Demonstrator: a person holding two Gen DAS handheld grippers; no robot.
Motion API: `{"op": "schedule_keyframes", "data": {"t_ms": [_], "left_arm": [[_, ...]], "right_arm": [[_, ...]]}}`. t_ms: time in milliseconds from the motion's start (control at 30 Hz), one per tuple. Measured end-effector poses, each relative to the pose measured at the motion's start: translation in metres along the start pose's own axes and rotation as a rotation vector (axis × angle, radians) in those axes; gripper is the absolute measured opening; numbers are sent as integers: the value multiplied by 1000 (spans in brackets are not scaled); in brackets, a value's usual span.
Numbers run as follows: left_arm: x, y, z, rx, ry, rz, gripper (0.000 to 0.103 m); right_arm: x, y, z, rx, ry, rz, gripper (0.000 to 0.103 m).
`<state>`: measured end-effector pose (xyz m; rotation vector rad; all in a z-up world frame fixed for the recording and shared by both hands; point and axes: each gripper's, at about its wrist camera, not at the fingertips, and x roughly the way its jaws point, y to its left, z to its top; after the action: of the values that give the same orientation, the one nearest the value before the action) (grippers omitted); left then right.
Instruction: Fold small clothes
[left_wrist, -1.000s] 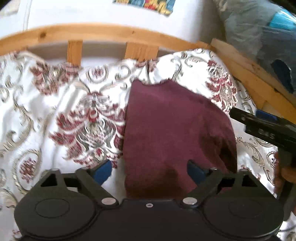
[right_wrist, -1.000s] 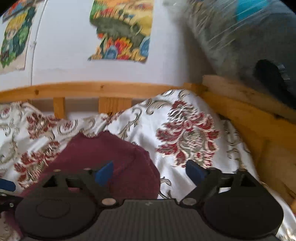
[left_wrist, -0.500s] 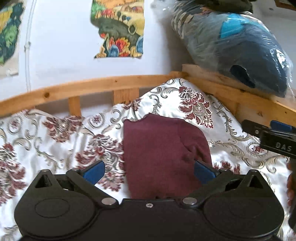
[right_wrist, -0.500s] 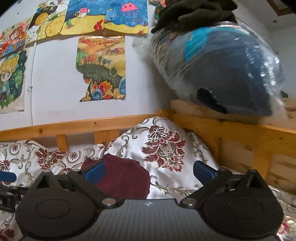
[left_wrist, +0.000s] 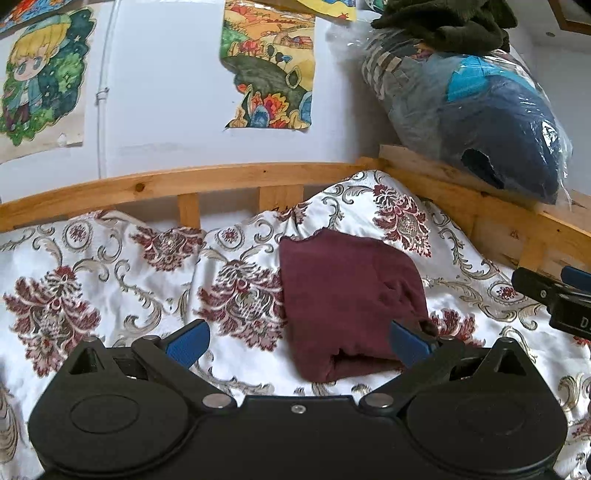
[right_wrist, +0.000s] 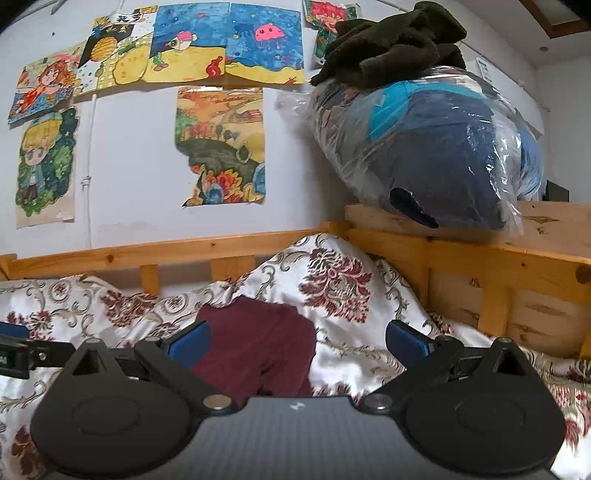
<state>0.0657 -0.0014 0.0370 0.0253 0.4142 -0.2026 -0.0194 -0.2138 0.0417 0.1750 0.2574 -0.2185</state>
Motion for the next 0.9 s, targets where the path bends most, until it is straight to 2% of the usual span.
{"op": "schedule_keyframes", "data": {"t_ms": [267,467,667,900], "left_arm": [[-8,9,-24,-16,29,23,102],[1,17,-44,-44,86,48,102],[3,17,-56,-21,93,80,102],[-3,11,-66,13,96,75,102]], "right_arm": [[-20,13,-17,24,58,16,103],[-23,20,-27,12,91,19,103],[-21,24,-36,11,122,25,103],[-21,32,-45,-18,155,30,103]]}}
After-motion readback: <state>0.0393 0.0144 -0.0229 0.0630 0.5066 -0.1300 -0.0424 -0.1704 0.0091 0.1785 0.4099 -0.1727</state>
